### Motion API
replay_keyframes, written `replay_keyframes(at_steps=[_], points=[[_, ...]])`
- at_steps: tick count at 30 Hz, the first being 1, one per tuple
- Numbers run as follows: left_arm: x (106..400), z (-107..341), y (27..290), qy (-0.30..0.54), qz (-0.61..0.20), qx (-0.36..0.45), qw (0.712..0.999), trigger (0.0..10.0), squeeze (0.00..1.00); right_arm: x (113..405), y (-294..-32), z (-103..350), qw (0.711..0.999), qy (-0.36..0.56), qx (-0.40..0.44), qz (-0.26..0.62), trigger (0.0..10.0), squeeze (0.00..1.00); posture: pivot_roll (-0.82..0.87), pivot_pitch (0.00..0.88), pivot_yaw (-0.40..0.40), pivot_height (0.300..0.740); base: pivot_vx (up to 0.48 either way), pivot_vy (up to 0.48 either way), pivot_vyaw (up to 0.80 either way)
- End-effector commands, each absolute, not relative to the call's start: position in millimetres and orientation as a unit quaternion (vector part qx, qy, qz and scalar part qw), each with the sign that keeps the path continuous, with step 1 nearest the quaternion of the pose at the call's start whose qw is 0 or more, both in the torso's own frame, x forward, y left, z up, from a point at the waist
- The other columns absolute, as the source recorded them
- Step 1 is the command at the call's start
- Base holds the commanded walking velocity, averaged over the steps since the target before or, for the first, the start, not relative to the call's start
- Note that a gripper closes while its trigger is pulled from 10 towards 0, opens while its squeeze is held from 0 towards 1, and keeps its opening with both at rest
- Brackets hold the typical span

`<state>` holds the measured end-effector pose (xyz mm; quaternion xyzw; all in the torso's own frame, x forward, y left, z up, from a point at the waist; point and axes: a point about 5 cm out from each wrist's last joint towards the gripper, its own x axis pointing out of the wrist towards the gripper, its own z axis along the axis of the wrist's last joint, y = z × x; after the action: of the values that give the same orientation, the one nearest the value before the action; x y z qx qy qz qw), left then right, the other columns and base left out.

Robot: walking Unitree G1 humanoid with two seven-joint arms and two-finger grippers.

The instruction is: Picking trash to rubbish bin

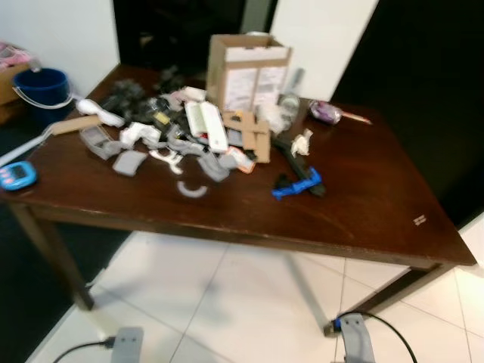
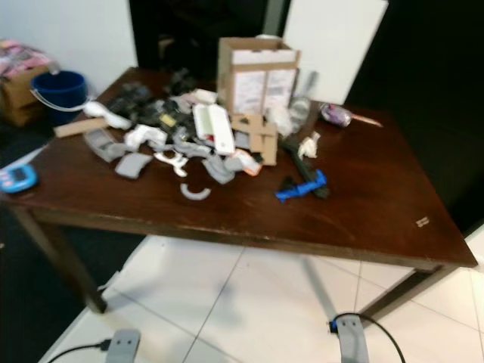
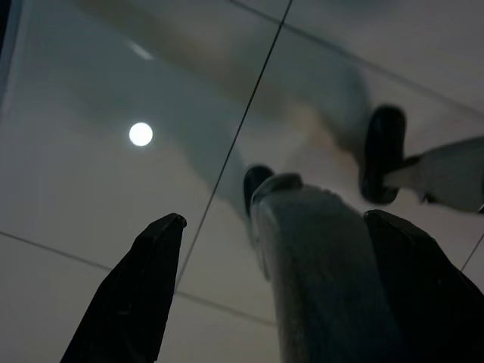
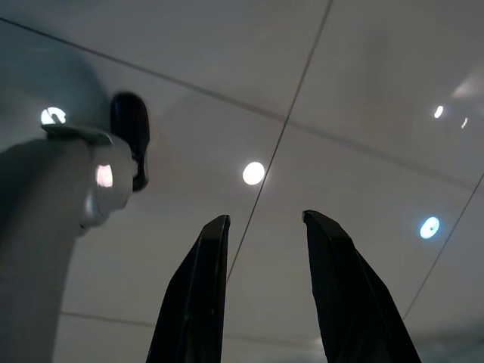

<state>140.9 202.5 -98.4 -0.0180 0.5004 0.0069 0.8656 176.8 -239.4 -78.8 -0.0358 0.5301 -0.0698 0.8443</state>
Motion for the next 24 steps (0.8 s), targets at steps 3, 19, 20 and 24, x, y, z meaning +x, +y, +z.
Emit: replay_keyframes(at_steps=[3, 19, 20, 24], points=[[127, -103, 207, 0.521, 0.018, -0.015, 0.853, 10.0, 0.00, 171, -236, -82, 0.839, 0.539, -0.029, -0.074, 10.0, 0.00, 0.14, 0.096, -0.088, 0.740, 0.000, 0.000, -0.80], [134, -97, 225, 0.506, 0.063, -0.013, 0.860, 10.0, 0.00, 174, -220, -84, 0.842, 0.537, -0.044, -0.038, 10.0, 0.00, 0.17, 0.081, -0.108, 0.740, 0.000, 0.000, -0.35], [135, -96, 229, 0.502, 0.079, -0.012, 0.861, 10.0, 0.00, 175, -218, -85, 0.840, 0.539, -0.067, -0.012, 10.0, 0.00, 0.18, 0.093, -0.108, 0.740, 0.000, 0.000, 0.00], [133, -96, 232, 0.499, 0.090, -0.013, 0.862, 10.0, 0.00, 177, -212, -85, 0.841, 0.535, -0.072, 0.008, 10.0, 0.00, 0.19, 0.111, -0.102, 0.740, 0.000, 0.000, 0.00]])
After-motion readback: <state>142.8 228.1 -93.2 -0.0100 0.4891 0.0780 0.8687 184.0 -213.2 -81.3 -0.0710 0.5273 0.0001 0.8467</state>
